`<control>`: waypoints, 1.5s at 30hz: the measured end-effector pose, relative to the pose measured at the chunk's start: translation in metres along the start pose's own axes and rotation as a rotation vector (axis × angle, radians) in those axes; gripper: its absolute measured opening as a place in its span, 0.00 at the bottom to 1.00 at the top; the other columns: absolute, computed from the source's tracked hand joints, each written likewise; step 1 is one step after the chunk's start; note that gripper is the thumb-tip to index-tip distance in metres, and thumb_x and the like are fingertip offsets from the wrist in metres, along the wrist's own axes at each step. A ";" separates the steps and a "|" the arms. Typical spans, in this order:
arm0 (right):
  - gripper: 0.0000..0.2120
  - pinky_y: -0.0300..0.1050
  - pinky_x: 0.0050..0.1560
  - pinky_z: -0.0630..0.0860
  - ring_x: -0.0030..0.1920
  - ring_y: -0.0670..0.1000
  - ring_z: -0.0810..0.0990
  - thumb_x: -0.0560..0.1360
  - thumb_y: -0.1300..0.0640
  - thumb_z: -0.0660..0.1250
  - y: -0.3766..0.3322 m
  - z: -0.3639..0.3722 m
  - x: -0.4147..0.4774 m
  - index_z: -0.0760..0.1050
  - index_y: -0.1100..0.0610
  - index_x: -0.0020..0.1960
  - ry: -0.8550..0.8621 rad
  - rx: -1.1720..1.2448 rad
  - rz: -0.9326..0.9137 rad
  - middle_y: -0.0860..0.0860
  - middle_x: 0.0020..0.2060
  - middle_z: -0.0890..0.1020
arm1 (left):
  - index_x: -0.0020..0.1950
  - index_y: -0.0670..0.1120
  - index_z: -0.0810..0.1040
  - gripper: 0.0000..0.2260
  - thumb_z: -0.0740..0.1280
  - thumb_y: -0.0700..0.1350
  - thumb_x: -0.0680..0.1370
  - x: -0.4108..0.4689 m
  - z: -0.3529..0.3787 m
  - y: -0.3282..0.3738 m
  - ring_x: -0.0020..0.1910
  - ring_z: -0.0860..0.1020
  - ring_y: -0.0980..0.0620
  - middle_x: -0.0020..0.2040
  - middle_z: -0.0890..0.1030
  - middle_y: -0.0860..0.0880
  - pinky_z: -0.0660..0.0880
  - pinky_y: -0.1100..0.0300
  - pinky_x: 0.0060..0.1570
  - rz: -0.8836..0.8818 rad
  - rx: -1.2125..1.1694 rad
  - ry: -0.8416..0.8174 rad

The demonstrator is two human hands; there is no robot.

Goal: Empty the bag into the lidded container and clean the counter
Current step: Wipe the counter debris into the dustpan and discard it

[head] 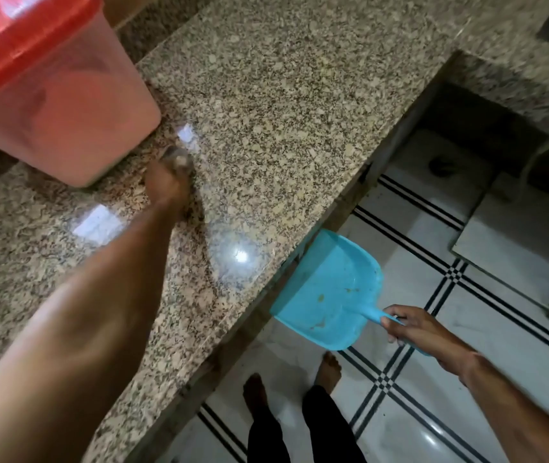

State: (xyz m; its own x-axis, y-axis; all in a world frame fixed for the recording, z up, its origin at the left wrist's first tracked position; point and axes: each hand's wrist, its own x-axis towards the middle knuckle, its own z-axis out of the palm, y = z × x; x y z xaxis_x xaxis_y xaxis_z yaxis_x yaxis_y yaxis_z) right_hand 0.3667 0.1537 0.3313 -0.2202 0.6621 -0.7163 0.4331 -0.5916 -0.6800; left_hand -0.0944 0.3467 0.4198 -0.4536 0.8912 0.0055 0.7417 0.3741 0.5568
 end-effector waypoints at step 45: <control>0.09 0.35 0.43 0.78 0.39 0.43 0.82 0.82 0.50 0.67 -0.004 0.023 -0.015 0.83 0.53 0.54 0.207 0.203 0.046 0.49 0.37 0.83 | 0.62 0.45 0.82 0.17 0.59 0.51 0.84 -0.018 0.117 0.121 0.53 0.75 0.59 0.55 0.78 0.50 0.76 0.66 0.56 1.008 -0.088 -0.660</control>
State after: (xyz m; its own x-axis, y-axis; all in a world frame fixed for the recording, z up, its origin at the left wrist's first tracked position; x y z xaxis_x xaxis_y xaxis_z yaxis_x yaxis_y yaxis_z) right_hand 0.3480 0.1356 0.3408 -0.0122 0.7002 -0.7139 0.2501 -0.6891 -0.6801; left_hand 0.0611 0.4061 0.3903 0.6681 0.7417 0.0589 0.5692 -0.5605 0.6015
